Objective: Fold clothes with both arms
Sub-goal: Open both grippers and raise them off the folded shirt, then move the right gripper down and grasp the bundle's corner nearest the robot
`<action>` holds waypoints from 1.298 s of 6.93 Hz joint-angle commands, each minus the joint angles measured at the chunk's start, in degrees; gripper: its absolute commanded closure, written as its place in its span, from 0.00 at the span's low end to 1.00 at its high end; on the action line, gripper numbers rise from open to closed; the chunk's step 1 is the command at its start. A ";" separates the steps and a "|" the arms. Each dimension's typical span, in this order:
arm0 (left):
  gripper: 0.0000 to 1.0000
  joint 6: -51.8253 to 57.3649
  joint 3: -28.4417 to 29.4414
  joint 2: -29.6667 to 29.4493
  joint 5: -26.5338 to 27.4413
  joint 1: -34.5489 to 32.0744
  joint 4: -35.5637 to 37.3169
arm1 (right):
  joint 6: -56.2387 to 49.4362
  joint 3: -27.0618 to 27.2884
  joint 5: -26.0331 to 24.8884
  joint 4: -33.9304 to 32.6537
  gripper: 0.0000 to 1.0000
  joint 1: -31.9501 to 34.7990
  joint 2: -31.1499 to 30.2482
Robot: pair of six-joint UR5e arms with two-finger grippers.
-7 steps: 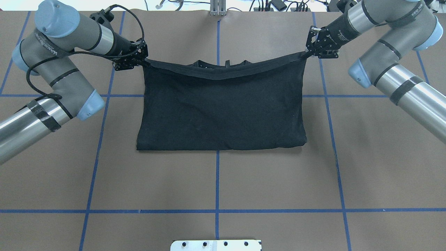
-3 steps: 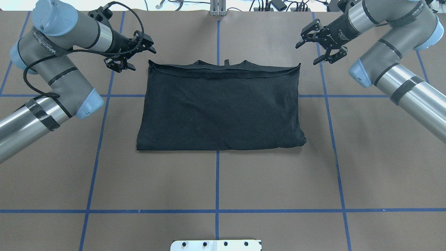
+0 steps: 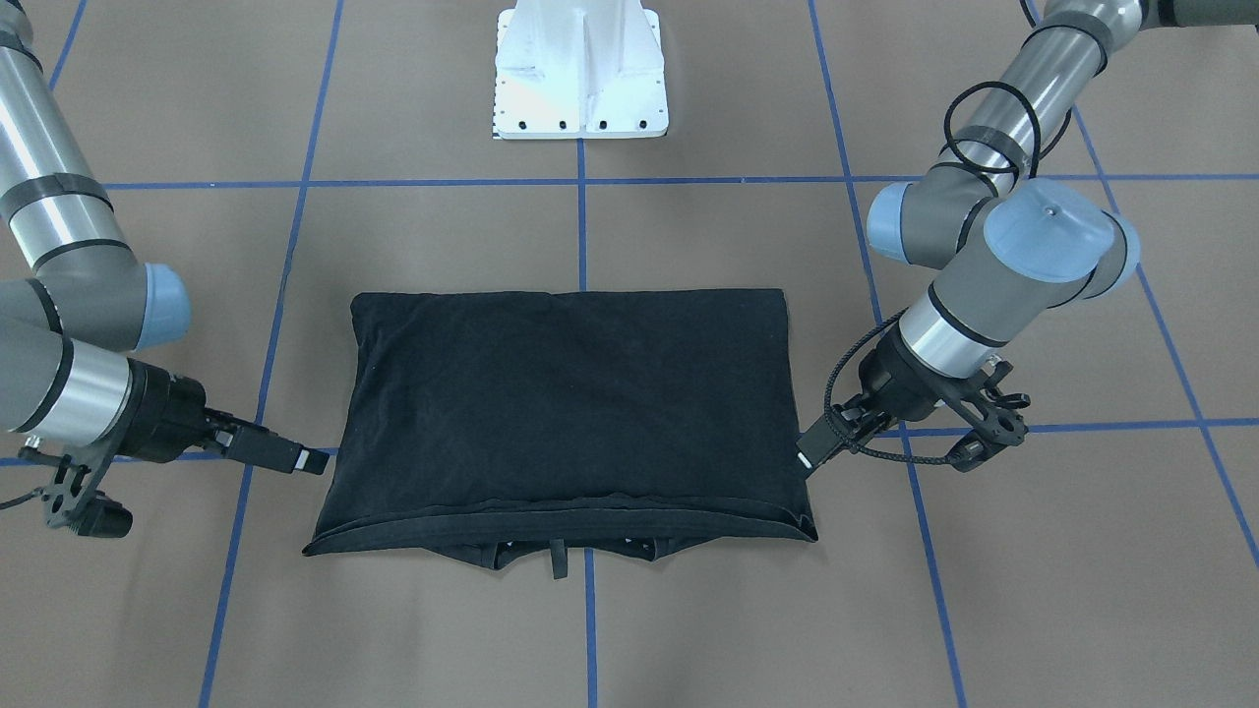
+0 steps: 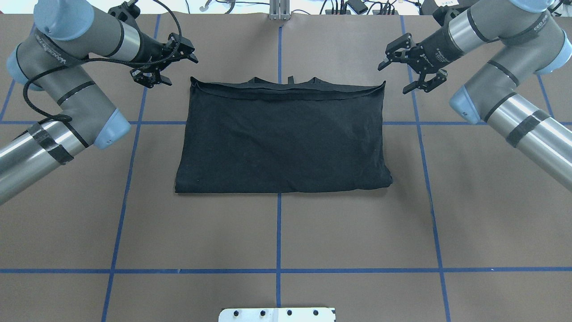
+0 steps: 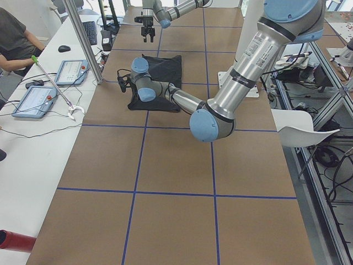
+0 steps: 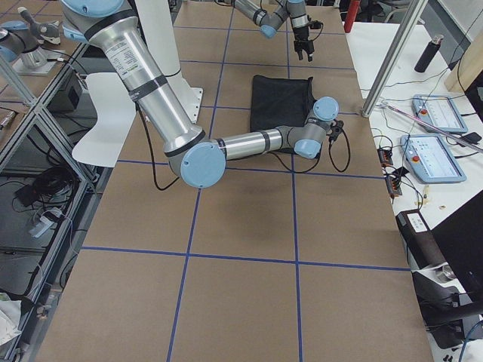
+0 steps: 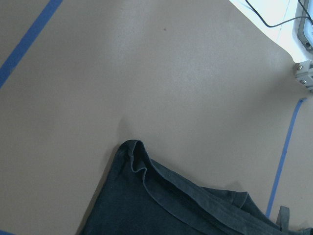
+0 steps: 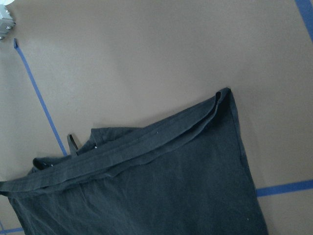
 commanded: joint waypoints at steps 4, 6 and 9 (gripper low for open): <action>0.00 -0.09 -9.47 0.57 0.22 -0.86 5.17 | 12.93 7.92 -1.15 0.12 0.00 -9.56 -10.50; 0.00 -0.09 -13.60 1.63 0.22 -0.78 7.28 | 12.95 13.00 -1.68 0.29 0.00 -12.46 -15.86; 0.00 -0.09 -15.38 1.63 0.22 -0.69 9.22 | 12.95 13.20 -3.53 0.29 0.01 -15.46 -15.54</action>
